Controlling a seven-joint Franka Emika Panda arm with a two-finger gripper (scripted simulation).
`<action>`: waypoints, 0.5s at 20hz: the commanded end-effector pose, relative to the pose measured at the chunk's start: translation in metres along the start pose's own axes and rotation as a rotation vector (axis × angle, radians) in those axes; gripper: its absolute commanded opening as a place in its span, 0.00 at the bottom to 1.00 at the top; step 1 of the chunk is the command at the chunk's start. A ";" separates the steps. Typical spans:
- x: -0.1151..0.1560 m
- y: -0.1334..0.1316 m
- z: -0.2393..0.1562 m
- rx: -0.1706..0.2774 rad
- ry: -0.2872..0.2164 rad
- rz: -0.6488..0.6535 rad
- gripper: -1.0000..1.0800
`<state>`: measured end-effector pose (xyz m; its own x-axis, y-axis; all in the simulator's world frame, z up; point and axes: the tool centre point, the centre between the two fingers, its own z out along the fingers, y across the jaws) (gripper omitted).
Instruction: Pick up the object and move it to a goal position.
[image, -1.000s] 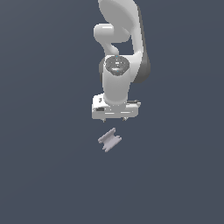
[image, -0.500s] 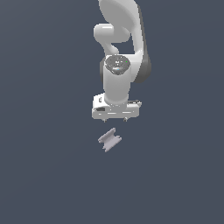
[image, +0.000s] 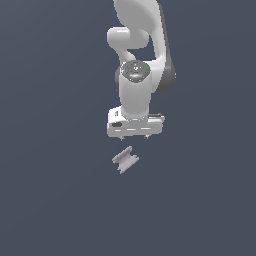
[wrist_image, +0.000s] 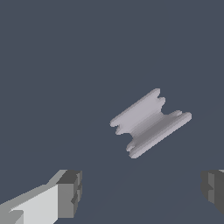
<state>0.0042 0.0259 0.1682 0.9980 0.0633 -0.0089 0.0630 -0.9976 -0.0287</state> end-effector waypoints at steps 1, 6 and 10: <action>0.000 0.000 0.000 0.000 0.000 0.005 0.96; 0.002 0.002 0.004 0.001 0.000 0.044 0.96; 0.003 0.004 0.010 0.002 0.000 0.102 0.96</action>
<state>0.0071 0.0233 0.1605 0.9998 -0.0160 -0.0107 -0.0163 -0.9994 -0.0298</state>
